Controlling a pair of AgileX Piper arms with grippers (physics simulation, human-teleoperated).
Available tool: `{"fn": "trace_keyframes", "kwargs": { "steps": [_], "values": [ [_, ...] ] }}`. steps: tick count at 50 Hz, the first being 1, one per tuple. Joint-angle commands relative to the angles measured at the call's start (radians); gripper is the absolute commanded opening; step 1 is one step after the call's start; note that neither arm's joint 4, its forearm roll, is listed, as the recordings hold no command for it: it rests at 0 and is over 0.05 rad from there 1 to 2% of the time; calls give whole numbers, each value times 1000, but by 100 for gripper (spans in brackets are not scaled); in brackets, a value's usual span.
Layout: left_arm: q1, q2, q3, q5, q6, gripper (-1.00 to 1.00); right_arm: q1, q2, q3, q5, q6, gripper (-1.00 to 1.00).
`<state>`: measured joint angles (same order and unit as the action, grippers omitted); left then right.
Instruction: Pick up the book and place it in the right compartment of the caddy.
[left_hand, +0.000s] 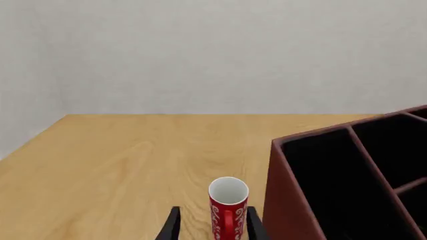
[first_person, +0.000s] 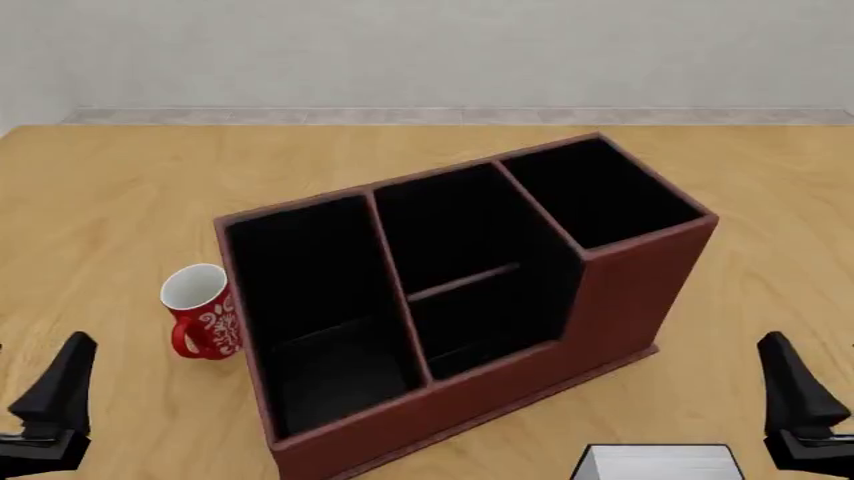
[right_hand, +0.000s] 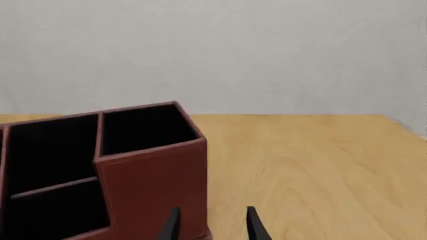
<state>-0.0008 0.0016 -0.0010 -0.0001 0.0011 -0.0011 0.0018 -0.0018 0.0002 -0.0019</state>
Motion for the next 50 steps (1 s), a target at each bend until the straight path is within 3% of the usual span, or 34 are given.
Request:
{"fn": "trace_keyframes", "kwargs": {
  "steps": [1, 13, 17, 25, 27, 33, 43, 49, 50],
  "values": [
    [-7, 11, -3, -2, 2, 100, -8, 0, -8, 0, -19, 100],
    [-7, 57, -5, -41, 22, 100, 6, 32, -45, 15, -56, 100],
    [-6, 69, -4, -48, 31, 100, 41, 119, -89, 27, -133, 100],
    [-5, 70, -1, -51, 36, 100, 63, 147, -221, 157, -193, 100],
    [-7, 66, -3, -48, 37, 100, 76, 198, -242, 175, -234, 100],
    [0, 70, -11, -50, 36, 100, 80, 219, -360, 301, -273, 100],
    [7, 85, -10, -72, 50, 100, 114, 354, -513, 468, -391, 100],
    [4, 87, -13, -74, 47, 100, 137, 407, -589, 553, -415, 100],
    [1, 89, -13, -74, 45, 100, 130, 406, -596, 566, -443, 100]
  ]
}}
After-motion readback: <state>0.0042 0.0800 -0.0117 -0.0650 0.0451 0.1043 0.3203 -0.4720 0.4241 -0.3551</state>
